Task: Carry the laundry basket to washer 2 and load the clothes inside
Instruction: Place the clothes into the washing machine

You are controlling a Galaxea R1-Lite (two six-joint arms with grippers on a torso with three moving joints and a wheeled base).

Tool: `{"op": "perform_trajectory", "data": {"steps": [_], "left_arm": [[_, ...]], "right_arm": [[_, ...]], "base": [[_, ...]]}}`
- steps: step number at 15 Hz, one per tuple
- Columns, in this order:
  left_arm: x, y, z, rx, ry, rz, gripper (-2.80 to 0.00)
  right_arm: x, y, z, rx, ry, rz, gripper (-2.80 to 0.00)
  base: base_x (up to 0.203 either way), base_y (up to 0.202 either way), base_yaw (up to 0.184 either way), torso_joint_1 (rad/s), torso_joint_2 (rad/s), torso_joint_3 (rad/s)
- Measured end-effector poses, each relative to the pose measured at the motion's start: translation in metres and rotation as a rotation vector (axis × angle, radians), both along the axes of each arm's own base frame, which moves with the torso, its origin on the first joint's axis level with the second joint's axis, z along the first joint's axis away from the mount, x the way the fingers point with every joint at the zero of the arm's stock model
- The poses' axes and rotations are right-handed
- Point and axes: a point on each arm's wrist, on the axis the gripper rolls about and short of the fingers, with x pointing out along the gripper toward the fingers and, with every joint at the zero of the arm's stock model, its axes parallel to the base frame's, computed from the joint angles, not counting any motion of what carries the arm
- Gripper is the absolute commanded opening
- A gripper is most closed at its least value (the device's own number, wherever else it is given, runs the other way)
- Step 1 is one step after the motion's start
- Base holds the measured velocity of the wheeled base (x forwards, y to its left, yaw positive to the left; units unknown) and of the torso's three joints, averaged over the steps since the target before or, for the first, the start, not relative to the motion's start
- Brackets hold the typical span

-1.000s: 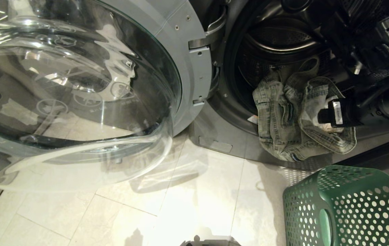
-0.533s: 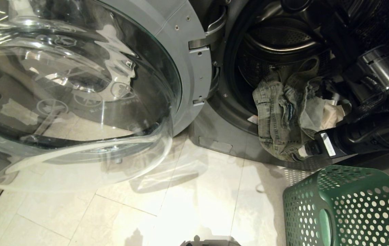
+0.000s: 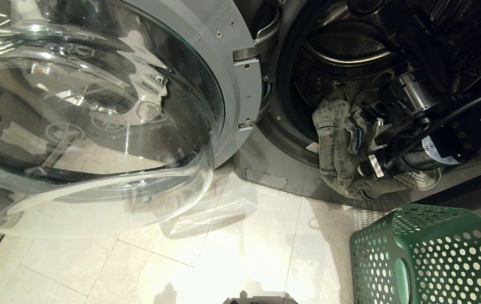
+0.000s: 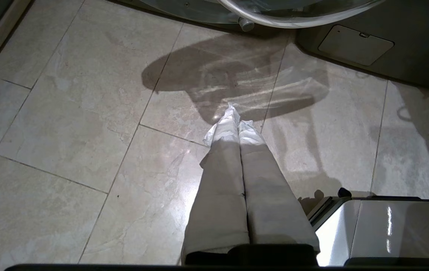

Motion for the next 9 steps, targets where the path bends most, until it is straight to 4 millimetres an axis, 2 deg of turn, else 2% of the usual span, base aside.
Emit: {"op": "perform_trajectory", "data": {"steps": [9], "left_arm": [[0.0, 0.0, 0.0, 0.0, 0.0, 0.0, -2.8]], "right_arm": [[0.026, 0.001, -0.025, -0.037, 0.046, -0.028, 0.0]], "base": [[0.0, 0.0, 0.0, 0.0, 0.0, 0.0]]}}
